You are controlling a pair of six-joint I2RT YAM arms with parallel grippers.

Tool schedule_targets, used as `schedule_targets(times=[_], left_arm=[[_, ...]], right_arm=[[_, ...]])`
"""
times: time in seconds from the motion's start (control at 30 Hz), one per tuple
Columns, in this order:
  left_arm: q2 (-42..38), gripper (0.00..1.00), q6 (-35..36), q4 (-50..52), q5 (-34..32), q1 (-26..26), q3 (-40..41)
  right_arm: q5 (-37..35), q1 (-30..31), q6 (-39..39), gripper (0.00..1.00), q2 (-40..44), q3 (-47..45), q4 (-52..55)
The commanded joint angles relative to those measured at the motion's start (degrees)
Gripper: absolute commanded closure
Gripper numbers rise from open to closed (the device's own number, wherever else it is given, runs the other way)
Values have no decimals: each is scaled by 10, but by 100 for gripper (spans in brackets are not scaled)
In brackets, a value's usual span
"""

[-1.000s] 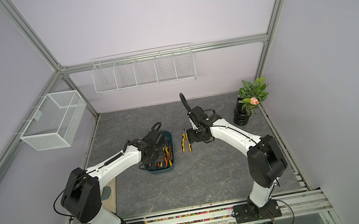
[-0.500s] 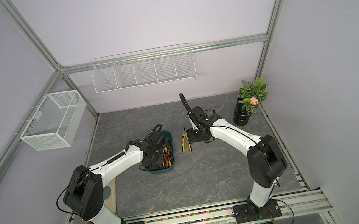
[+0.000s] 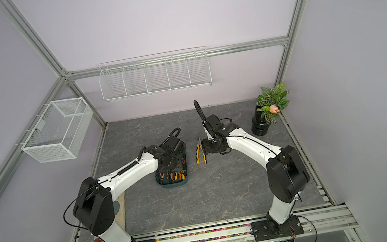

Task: Take the pliers out of the storage box
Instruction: Pick up the pliers from the storage box.

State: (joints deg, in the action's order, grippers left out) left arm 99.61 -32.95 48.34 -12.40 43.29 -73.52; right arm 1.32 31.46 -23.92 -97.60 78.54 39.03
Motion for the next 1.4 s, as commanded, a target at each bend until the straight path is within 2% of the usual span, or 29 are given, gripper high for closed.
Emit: schedule_targets(times=[0.0, 0.63, 0.8, 0.93, 1.07, 1.37], left_arm=[[26, 64, -7, 17, -10, 0, -3], [80, 70, -8, 5, -33, 12, 23], [76, 79, -9, 2, -37, 12, 29], [66, 93, -8, 8, -39, 12, 26], [60, 100, -4, 17, -44, 12, 18], [37, 100, 12, 46, -78, 5, -2]], right_arm=[[0, -7, 6, 36, 1, -14, -7], [17, -23, 1, 36, 4, -41, -26], [17, -22, -1, 36, 5, -45, -28], [17, -23, -1, 36, 5, -47, -29], [17, -23, -2, 36, 5, -47, -31], [-3, -20, 8, 37, 12, -44, -20]])
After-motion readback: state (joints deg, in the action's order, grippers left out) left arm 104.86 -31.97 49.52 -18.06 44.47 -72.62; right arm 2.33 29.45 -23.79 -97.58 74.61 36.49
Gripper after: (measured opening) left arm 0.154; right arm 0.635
